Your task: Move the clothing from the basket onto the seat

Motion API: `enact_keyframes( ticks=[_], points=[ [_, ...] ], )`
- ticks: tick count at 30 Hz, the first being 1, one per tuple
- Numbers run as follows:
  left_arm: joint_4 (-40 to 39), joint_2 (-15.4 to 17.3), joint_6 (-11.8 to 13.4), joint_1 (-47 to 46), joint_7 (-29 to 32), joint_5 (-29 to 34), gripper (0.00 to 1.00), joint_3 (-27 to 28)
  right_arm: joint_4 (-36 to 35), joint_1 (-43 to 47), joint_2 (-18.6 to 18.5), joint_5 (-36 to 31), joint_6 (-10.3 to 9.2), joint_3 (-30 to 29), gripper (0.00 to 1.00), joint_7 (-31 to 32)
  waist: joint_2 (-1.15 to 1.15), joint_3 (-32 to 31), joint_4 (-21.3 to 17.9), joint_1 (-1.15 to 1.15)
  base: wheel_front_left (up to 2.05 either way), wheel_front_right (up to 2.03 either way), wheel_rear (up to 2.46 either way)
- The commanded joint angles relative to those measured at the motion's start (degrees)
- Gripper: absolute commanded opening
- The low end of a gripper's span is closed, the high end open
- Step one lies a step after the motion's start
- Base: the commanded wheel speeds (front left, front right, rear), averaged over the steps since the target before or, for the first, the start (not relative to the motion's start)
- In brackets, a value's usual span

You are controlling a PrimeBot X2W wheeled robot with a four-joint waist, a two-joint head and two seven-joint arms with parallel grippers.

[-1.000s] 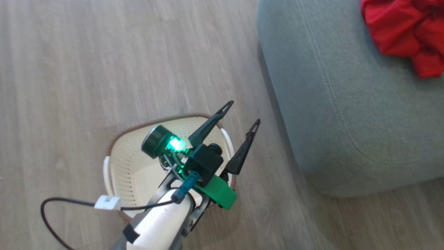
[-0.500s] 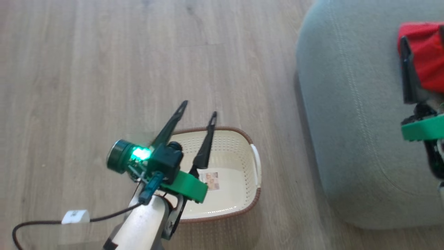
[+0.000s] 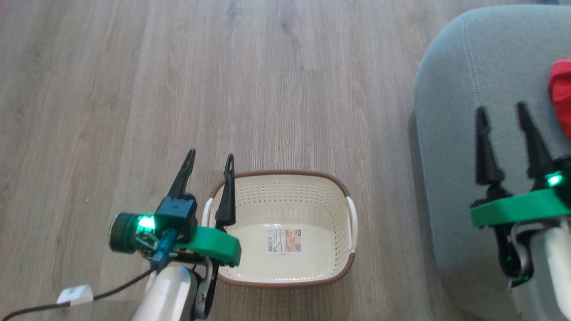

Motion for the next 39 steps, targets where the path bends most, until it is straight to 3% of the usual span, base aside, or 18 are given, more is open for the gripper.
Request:
enact_keyframes(
  ticks=[1, 3, 10, 25, 39],
  points=[
    [-2.1, 0.0, 1.3, -0.7, -0.3, 0.5, 1.00, 2.8, -1.0, 0.4, 0.3, -1.2, -0.01, 1.0, 1.00, -0.1, 0.00, -0.4, 0.4, 0.01, 0.00, 0.00, 0.00],
    [-2.2, 0.0, 2.4, 0.1, -0.3, 0.3, 1.00, 3.1, 0.3, 1.2, 1.3, -1.8, -0.01, 1.5, 1.00, -0.1, 0.00, -0.6, 0.6, 0.01, 0.00, 0.00, 0.00],
    [-1.4, 0.0, 2.8, 1.6, -0.3, -0.8, 1.00, 3.1, 1.9, 3.0, 3.4, -3.5, -0.01, 1.9, 1.00, -0.1, 0.00, -1.4, 1.0, 0.01, 0.00, 0.00, 0.00],
    [-1.4, 0.0, 1.8, 2.3, -0.3, -2.2, 1.00, 4.0, 2.3, 3.6, 4.5, -4.4, -0.01, 2.5, 1.00, -0.1, 0.00, -2.2, 0.5, 0.01, 0.00, 0.00, 0.00],
    [-2.2, 0.0, -2.0, 2.2, -0.3, -2.4, 1.00, 3.4, 2.4, 3.2, 4.5, -4.2, -0.01, 2.0, 1.00, -0.1, 0.00, -1.9, 0.3, 0.01, 0.00, 0.00, 0.00]
  ],
)
